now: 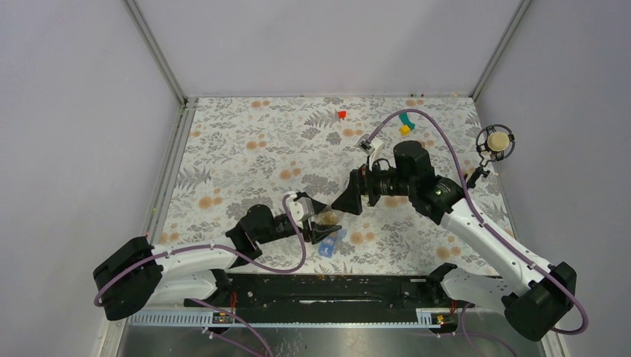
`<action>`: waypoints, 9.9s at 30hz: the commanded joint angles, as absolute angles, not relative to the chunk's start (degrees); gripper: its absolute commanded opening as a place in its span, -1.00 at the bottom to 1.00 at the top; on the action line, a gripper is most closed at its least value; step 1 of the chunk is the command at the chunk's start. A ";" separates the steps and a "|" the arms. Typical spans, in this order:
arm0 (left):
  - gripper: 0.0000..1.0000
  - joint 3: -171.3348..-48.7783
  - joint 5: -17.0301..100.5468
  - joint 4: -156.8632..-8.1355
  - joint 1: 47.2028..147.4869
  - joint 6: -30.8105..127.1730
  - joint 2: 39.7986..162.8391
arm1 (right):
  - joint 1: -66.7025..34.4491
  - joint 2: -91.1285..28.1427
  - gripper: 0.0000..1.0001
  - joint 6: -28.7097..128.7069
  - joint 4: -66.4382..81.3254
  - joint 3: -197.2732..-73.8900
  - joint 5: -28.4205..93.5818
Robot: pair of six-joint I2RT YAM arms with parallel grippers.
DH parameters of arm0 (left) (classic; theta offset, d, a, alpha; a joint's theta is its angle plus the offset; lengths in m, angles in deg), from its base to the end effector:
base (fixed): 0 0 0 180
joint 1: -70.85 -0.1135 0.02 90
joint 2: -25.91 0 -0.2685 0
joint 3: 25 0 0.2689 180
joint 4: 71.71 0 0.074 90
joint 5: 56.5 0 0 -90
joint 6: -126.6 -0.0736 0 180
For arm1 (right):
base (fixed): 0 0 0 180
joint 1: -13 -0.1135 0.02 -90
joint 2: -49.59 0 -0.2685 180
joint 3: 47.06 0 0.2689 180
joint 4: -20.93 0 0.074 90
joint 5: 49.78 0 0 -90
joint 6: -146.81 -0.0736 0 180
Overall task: Sort the pills into containers
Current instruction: Screw the lid of the pill bottle onto the pill bottle.
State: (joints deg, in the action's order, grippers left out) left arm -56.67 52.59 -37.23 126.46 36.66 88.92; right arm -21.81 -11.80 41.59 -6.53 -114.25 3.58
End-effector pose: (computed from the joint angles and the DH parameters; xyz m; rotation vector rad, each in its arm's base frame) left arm 0.1333 -0.2374 0.2208 0.9875 1.2709 -1.0172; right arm 0.2070 0.1974 0.3273 -0.7880 1.9058 1.1813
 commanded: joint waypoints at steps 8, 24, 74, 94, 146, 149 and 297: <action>-1.00 -56.16 54.06 -28.51 125.75 38.53 87.32 | -21.71 -14.36 0.68 33.84 -9.52 -119.25 18.67; -1.00 -55.52 53.99 -29.07 125.42 38.57 85.88 | -21.23 -10.01 0.97 29.97 -10.96 -120.94 26.42; -1.00 -58.08 51.16 -27.16 124.84 42.54 89.35 | -21.34 -13.02 0.72 33.51 -6.79 -119.54 0.15; -1.00 -65.72 71.85 -41.72 118.75 47.85 88.77 | -21.80 -11.58 -0.44 46.16 -8.78 -121.45 -7.99; -1.00 -65.40 72.37 -44.40 117.16 39.15 91.47 | -25.69 -7.52 0.99 45.50 -16.24 -121.93 13.62; -1.00 -65.40 74.23 -44.03 117.16 39.15 90.94 | -25.75 -9.01 0.99 45.54 -15.83 -121.82 13.68; -1.00 -72.96 81.71 -48.32 112.80 39.54 89.63 | -21.27 -13.76 0.52 59.27 -17.72 -127.68 4.38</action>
